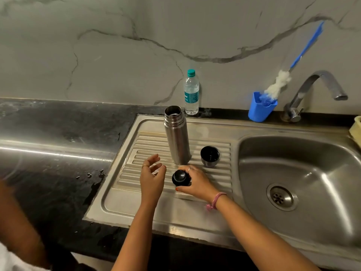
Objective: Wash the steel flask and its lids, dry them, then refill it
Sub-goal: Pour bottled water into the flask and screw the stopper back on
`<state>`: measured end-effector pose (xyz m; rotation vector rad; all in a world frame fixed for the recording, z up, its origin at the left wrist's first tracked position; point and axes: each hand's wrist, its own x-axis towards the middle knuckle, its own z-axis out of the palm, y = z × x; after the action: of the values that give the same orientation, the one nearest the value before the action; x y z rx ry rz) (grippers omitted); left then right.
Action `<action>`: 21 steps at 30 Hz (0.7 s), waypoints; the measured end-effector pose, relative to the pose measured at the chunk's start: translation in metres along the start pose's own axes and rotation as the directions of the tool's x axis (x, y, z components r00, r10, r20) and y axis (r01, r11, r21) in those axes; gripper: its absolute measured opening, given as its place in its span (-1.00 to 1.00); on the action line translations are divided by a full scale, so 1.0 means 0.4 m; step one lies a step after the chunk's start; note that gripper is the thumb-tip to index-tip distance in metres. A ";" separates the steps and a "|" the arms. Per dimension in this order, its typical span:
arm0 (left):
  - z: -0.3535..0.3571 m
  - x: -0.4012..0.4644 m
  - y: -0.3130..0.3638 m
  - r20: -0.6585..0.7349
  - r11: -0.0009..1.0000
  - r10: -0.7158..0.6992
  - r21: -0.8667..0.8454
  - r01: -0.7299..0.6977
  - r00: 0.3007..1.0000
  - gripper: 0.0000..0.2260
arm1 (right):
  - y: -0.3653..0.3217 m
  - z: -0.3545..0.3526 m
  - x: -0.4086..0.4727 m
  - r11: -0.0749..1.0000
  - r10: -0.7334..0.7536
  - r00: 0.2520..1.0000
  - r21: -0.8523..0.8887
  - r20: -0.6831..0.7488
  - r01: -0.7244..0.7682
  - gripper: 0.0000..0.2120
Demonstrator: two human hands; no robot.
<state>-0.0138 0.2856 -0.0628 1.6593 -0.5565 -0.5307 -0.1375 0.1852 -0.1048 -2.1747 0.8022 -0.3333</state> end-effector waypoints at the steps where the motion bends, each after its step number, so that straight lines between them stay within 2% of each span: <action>1: 0.003 0.005 0.002 0.004 1.000 0.005 0.001 -0.005 1.000 -0.66 | 0.000 -0.003 -0.002 1.000 -0.003 1.000 0.002 -0.001 0.003 -0.37; 8: 0.027 0.044 0.006 0.042 0.999 0.021 0.024 -0.022 0.999 -0.59 | 0.012 -0.071 -0.061 0.987 0.057 0.998 0.155 -0.036 -0.051 -0.41; 14: 0.059 0.091 0.008 0.089 0.992 0.039 0.118 -0.049 0.995 -0.32 | 0.068 -0.145 -0.118 0.961 0.164 0.983 0.240 -0.085 -0.139 -0.43; 21: 0.080 0.118 0.009 0.109 0.985 0.057 0.157 -0.074 0.992 -0.29 | 0.091 -0.183 -0.149 0.944 0.212 0.969 0.283 -0.124 -0.171 -0.46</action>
<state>0.0028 0.2309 -0.0657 1.7665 -0.7445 -0.5382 -0.2334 0.1629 -0.0823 -1.8160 0.9859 -0.4849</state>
